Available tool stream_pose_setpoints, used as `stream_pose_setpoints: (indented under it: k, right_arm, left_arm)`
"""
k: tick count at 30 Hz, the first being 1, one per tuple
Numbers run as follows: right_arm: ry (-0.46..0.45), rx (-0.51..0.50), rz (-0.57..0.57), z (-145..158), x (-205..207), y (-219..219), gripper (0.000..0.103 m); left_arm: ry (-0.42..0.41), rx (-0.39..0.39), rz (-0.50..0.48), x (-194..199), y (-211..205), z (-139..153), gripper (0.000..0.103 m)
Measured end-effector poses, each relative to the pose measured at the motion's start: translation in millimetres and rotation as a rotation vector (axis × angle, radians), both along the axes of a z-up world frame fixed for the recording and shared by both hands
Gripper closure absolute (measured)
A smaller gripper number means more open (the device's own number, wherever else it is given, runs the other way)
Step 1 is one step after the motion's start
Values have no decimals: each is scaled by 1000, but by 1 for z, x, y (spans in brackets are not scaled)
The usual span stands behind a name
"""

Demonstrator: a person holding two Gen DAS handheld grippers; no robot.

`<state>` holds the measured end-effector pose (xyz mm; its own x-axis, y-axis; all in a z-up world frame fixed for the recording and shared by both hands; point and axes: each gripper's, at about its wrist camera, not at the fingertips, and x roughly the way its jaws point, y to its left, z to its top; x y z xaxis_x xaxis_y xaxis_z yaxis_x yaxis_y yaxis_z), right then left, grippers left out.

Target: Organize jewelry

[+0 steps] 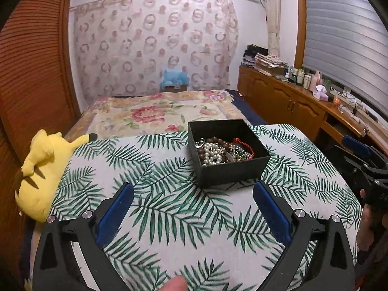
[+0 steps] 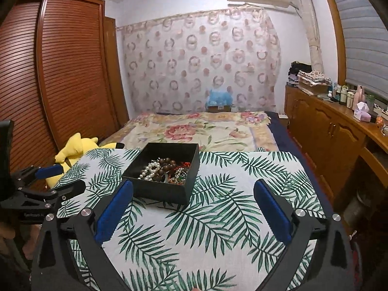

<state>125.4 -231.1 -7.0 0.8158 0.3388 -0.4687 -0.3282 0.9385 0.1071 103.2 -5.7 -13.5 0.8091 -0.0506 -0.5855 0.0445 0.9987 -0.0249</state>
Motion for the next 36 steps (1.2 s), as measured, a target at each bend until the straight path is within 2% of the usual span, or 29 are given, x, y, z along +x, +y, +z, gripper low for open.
stream_pose_setpoints:
  k: [13,36]
  right_arm:
    - [-43,-19,-17,1,-31,4,3]
    - [-36,-17,-22,-1,-33,7,3]
  left_arm:
    - [-32,15,32,-31,6,8,8]
    - [-51,15,34,-38,4,15,8]
